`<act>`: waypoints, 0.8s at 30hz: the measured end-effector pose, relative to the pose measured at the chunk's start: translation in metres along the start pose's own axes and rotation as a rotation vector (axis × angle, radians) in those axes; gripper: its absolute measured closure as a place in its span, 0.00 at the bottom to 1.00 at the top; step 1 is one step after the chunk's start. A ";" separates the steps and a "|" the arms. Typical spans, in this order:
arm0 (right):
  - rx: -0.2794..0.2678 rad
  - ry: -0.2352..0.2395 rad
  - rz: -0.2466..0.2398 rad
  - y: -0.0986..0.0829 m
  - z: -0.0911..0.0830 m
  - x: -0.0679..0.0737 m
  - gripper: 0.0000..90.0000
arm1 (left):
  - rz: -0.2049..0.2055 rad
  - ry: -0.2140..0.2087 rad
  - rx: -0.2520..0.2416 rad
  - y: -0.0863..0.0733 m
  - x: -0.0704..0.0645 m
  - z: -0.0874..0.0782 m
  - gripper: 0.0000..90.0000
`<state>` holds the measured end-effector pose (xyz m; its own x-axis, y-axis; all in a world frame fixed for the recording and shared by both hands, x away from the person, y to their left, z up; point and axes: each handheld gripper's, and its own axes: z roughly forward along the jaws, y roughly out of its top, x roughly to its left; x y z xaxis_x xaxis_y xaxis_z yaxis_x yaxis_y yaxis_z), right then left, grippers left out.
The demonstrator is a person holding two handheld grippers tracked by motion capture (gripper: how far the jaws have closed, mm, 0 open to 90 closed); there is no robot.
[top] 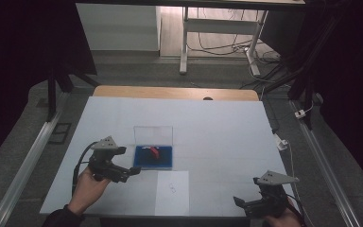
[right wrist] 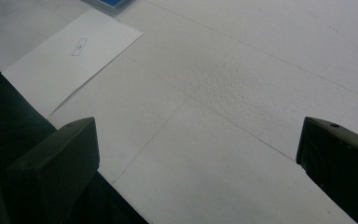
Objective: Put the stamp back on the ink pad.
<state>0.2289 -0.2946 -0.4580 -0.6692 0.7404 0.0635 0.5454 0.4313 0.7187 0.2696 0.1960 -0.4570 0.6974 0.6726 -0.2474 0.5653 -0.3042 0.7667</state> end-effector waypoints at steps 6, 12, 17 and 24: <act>0.000 0.000 0.004 0.000 0.000 0.000 0.00 | -0.003 0.018 -0.002 -0.012 0.000 -0.014 0.00; 0.001 0.000 0.002 0.000 0.000 0.000 0.00 | -0.007 0.038 -0.011 -0.023 -0.001 -0.029 0.00; 0.004 0.001 0.006 0.000 0.000 0.000 0.00 | -0.035 0.045 -0.019 -0.035 0.002 -0.041 0.01; 0.004 0.001 0.008 0.000 0.000 -0.001 0.00 | -0.065 0.059 -0.033 -0.053 0.003 -0.055 0.01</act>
<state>0.2297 -0.2947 -0.4582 -0.6649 0.7437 0.0699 0.5531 0.4272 0.7153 0.2173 0.2511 -0.4654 0.6323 0.7289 -0.2623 0.5929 -0.2374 0.7694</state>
